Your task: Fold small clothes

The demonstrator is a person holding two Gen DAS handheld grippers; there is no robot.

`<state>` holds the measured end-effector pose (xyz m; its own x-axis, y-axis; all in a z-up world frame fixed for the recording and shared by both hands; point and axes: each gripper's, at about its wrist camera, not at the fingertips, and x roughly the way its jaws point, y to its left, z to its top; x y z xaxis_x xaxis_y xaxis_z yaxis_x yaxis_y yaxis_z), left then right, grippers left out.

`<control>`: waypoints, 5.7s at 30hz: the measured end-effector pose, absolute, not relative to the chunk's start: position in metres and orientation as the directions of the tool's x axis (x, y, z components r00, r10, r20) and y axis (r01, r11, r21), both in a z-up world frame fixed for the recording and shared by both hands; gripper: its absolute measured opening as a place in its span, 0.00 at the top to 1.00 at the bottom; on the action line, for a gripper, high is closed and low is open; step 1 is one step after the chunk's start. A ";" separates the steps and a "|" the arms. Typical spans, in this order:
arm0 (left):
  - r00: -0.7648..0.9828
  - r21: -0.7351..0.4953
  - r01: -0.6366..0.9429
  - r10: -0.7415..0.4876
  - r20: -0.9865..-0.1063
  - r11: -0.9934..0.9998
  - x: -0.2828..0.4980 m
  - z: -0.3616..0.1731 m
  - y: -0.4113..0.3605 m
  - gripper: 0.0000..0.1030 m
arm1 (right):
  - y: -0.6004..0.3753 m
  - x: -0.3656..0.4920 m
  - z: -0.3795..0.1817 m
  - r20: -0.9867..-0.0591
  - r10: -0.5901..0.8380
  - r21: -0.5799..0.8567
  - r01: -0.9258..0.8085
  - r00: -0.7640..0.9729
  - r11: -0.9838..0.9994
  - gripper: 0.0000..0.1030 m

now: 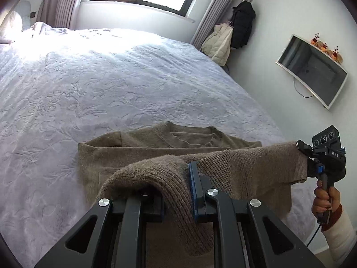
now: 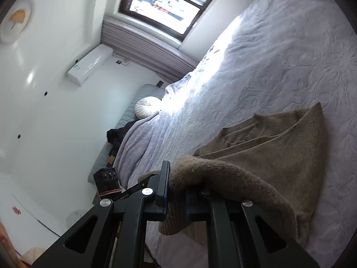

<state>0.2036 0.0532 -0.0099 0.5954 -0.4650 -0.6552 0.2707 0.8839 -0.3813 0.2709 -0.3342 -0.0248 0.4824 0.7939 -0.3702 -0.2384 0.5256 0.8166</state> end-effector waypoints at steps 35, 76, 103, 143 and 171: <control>0.525 -0.138 0.317 -0.295 -0.798 0.938 0.230 -0.071 -0.002 0.30 | -0.291 0.301 -0.089 -0.772 0.507 0.470 -0.194 0.383 0.861 0.77; 0.546 -0.229 0.061 -0.225 -0.807 0.971 0.119 -0.070 0.129 0.30 | -0.378 0.144 -0.066 -0.683 0.458 0.591 0.062 0.570 0.804 0.42; 0.534 -0.193 0.008 -0.167 -0.829 0.981 0.069 -0.089 0.109 0.15 | -0.307 0.088 -0.072 -0.741 0.456 0.519 -0.010 0.494 0.855 0.42; 0.500 -0.568 0.030 -0.504 -0.704 0.822 0.083 -0.098 0.067 0.15 | -0.279 0.087 -0.111 -0.786 0.449 0.494 -0.004 0.424 0.869 0.39; 0.570 -0.569 -0.059 -0.440 -0.694 0.820 0.147 -0.099 0.060 0.15 | -0.270 0.090 -0.114 -0.798 0.433 0.465 -0.031 0.419 0.885 0.35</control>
<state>0.1472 0.0598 -0.0987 0.5698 -0.4400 -0.6940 -0.0591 0.8204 -0.5687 0.0898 -0.2705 -0.1136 0.4186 0.4334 -0.7981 -0.0306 0.8850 0.4645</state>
